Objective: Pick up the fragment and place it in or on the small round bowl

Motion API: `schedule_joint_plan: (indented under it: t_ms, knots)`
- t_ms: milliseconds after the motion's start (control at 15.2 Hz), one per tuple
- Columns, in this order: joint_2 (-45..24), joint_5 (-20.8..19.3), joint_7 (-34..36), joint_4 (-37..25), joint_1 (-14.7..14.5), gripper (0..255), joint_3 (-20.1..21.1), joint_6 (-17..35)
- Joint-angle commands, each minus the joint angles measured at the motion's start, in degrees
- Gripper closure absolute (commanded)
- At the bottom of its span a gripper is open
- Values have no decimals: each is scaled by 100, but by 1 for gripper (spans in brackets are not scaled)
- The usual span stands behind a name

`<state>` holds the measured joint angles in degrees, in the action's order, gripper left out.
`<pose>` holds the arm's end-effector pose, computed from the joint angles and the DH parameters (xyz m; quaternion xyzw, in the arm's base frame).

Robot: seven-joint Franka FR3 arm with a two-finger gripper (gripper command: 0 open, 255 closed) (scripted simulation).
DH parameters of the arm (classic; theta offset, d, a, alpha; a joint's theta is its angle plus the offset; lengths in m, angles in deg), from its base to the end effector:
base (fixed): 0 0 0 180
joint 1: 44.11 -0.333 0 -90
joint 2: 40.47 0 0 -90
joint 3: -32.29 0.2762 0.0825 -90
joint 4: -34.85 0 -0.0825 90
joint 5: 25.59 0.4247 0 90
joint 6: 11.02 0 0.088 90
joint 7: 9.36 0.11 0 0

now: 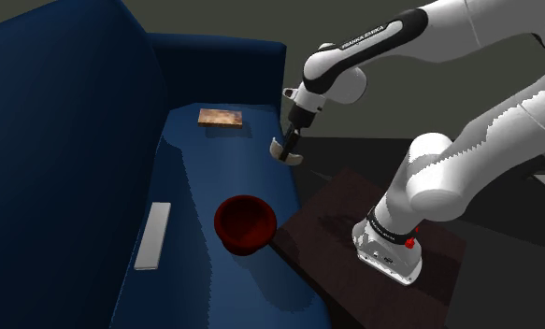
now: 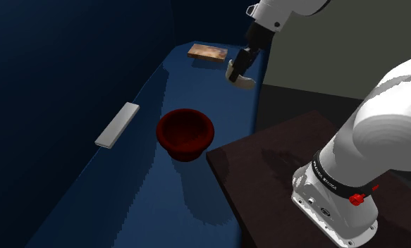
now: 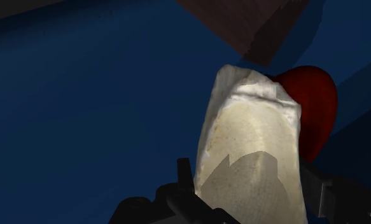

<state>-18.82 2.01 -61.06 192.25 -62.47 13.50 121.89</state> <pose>0.4126 0.0248 0.2550 -0.9333 -0.2753 -0.0585 0.2230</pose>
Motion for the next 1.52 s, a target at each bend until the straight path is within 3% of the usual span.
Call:
schedule_joint_plan:
  t_ms: [0,528,1056,1452]
  knots:
    - [109,32,180,58,-64,255,133,24]
    - [198,851,1171,331,-945,255,1104,755]
    - [-301,1629,2107,26,-1833,255,2031,1497]
    - [-757,2171,1648,23,-2069,255,1993,1911]
